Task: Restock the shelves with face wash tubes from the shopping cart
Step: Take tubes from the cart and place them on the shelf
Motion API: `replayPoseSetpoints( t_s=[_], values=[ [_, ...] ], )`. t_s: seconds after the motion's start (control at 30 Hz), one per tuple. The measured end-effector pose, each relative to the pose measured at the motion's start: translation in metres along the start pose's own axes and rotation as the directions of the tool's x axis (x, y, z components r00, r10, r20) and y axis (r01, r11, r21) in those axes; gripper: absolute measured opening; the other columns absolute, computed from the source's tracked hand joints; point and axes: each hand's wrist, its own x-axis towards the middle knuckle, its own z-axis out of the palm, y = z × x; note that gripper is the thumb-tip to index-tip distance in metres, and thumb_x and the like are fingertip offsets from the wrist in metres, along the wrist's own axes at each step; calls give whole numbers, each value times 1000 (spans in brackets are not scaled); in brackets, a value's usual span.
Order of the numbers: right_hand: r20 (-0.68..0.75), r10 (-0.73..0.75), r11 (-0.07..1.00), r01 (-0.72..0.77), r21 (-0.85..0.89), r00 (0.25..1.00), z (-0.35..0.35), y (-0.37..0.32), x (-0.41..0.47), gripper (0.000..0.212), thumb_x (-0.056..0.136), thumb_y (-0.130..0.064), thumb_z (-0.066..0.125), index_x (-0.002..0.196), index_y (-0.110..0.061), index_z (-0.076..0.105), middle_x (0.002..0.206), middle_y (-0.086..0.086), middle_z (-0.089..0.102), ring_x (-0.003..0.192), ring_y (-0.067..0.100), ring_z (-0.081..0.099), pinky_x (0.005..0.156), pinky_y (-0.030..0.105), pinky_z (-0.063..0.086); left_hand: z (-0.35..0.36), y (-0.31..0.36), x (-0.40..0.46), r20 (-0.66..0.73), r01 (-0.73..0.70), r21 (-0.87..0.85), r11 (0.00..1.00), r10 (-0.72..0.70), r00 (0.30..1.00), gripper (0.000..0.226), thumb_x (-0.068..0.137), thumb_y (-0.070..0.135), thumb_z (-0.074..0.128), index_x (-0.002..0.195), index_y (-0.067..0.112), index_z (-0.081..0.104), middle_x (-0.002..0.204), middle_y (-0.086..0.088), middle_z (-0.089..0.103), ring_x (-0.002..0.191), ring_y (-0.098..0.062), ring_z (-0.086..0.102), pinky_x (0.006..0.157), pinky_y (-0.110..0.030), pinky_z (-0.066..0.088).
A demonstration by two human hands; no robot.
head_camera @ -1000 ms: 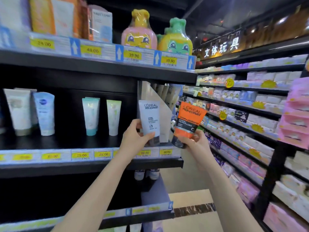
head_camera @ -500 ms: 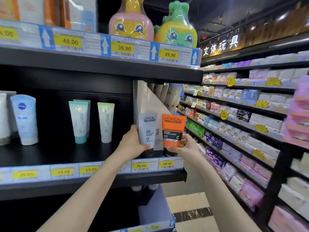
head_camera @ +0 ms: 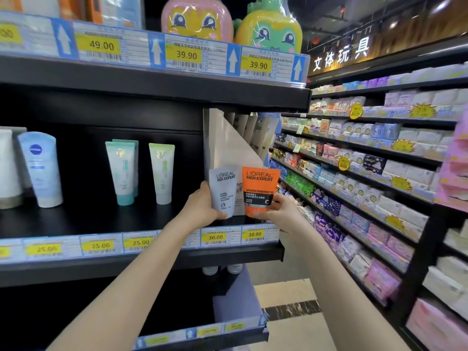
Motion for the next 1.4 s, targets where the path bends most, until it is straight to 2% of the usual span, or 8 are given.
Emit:
replayPoseSetpoints(
  t_s=[0.17, 0.43, 0.73, 0.87, 1.1, 1.17, 1.27, 1.4],
  values=[
    [-15, 23, 998, -24, -65, 1000, 3, 0, 8, 60, 71, -17, 79, 123, -17, 49, 112, 3, 65, 98, 20, 62, 91, 39, 48, 2, -2, 2, -19, 3, -6, 1000, -3, 1000, 69, 77, 11, 73, 133, 13, 33, 133, -6, 52, 122, -23, 51, 95, -34, 45],
    [-57, 30, 999, -32, -32, 998, 7, -2, 6, 63, 73, -17, 78, 127, -18, 47, 118, 3, 63, 103, 20, 60, 83, 33, 45, 5, -2, 3, -36, -20, 0, 1000, 20, 999, 69, 77, 12, 73, 133, 13, 34, 133, -6, 52, 121, -23, 52, 94, -33, 45],
    [-74, 44, 995, -50, -86, 996, 8, -3, 2, 61, 74, -22, 77, 129, -17, 49, 120, 2, 62, 106, 20, 59, 90, 36, 45, 4, -3, 0, -33, -6, -30, 1000, 5, 999, 66, 77, 11, 73, 132, 13, 37, 130, -6, 54, 119, -23, 53, 95, -34, 45],
    [-52, 42, 995, -47, -88, 998, 7, -5, -1, 57, 76, -19, 75, 127, -15, 48, 121, 2, 62, 100, 18, 58, 89, 34, 45, 4, -3, -1, -27, -5, -31, 999, 5, 1000, 66, 78, 11, 72, 133, 14, 36, 131, -6, 53, 121, -23, 52, 96, -35, 45],
    [-62, 44, 991, -51, -126, 997, 5, -5, -4, 59, 77, -25, 75, 128, -13, 46, 123, 4, 59, 96, 14, 54, 84, 29, 43, 2, -1, -3, 0, 27, -25, 999, -27, 1000, 61, 80, 13, 71, 130, 12, 35, 131, -8, 53, 120, -24, 53, 95, -35, 47],
    [-78, 40, 992, -49, -114, 996, 1, -4, -6, 60, 79, -30, 73, 129, -13, 44, 124, 5, 58, 101, 16, 55, 88, 32, 45, 0, -1, -5, -30, 23, -20, 1000, -24, 999, 60, 81, 17, 70, 129, 10, 35, 130, -9, 54, 118, -24, 54, 93, -35, 47],
    [-124, 28, 991, -44, -127, 992, -9, -2, -16, 57, 83, -34, 68, 130, -14, 44, 124, 6, 57, 103, 17, 54, 91, 35, 45, -2, 2, -11, -163, 5, 37, 999, 1, 987, 55, 83, 27, 68, 125, 8, 38, 126, -11, 54, 112, -25, 55, 87, -37, 48],
    [-230, 2, 980, -48, -192, 973, -29, 0, -37, 47, 85, -31, 65, 126, -15, 48, 119, 5, 61, 95, 17, 56, 85, 34, 49, 0, 14, -32, -313, -37, 258, 965, 120, 942, 41, 88, 34, 58, 118, 11, 42, 118, -7, 51, 103, -26, 55, 71, -35, 43]
  ],
)
